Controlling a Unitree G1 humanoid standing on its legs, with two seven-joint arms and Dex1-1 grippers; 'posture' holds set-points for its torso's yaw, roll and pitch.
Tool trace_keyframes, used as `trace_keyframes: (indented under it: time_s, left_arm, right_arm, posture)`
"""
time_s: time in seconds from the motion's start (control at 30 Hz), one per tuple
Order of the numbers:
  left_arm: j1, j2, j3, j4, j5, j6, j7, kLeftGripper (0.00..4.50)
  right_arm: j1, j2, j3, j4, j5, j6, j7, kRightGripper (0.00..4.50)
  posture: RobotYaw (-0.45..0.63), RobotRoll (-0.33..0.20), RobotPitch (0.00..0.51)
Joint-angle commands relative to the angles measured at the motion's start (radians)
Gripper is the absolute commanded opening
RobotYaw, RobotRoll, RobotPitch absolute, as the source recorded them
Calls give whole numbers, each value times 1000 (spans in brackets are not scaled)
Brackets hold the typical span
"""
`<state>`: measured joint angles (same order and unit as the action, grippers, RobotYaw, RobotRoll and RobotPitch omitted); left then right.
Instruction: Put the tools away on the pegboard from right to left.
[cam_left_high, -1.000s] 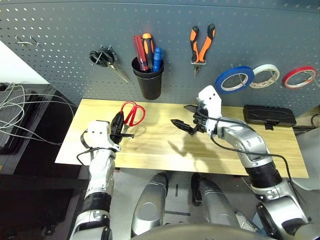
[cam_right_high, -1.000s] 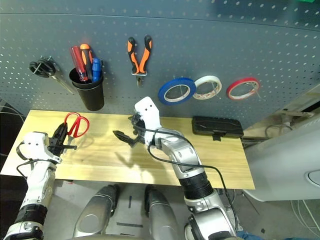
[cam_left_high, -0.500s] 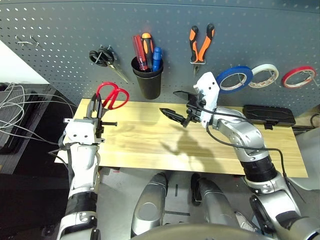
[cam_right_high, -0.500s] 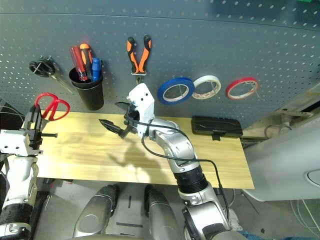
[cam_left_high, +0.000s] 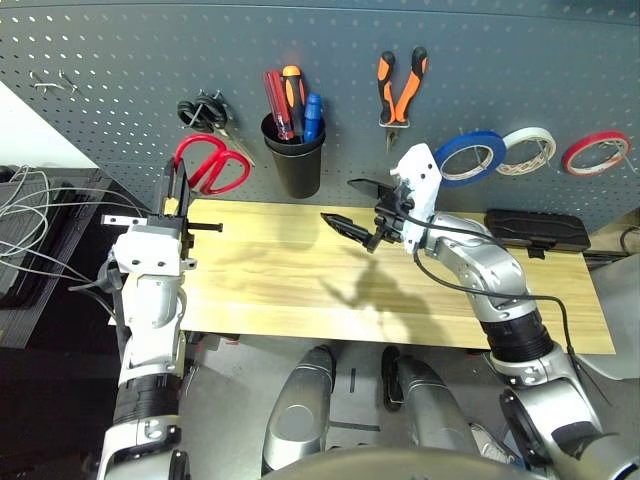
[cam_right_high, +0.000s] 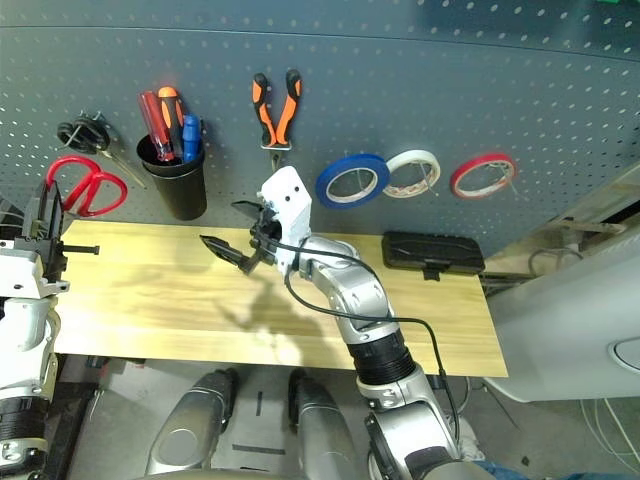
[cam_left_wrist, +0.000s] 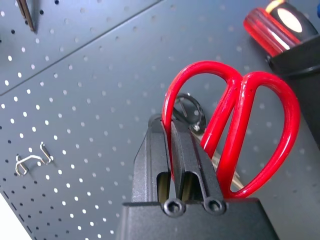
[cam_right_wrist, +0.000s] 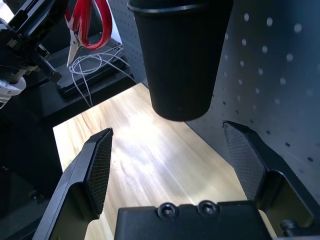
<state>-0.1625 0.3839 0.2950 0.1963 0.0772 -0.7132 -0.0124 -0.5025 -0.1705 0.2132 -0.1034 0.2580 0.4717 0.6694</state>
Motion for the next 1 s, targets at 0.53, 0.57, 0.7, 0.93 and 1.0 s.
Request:
trace_keyframes:
  time_s: [0.53, 0.57, 0.7, 0.93, 1.0]
  left_arm:
    - [-99, 19, 18, 153, -144, 94, -31, 32]
    - [-103, 18, 19, 163, -153, 98, -36, 32]
    - [-112, 15, 20, 181, -173, 107, -39, 32]
    - [-136, 15, 25, 221, -211, 125, -54, 32]
    - [-144, 15, 21, 233, -219, 143, -59, 32]
  right_arm:
    - [-43, 30, -5, -39, 29, -87, 16, 4500]
    - [-47, 31, -6, -40, 30, -87, 14, 4500]
    - [-58, 33, -9, -42, 34, -90, 10, 4500]
    - [-69, 40, -16, -39, 34, -99, -2, 4500]
    - [-72, 41, -19, -36, 32, -99, -8, 4500]
  posture:
    - [168, 0, 222]
    - [168, 0, 222]
    - [166, 0, 222]
    - [164, 0, 221]
    - [164, 0, 221]
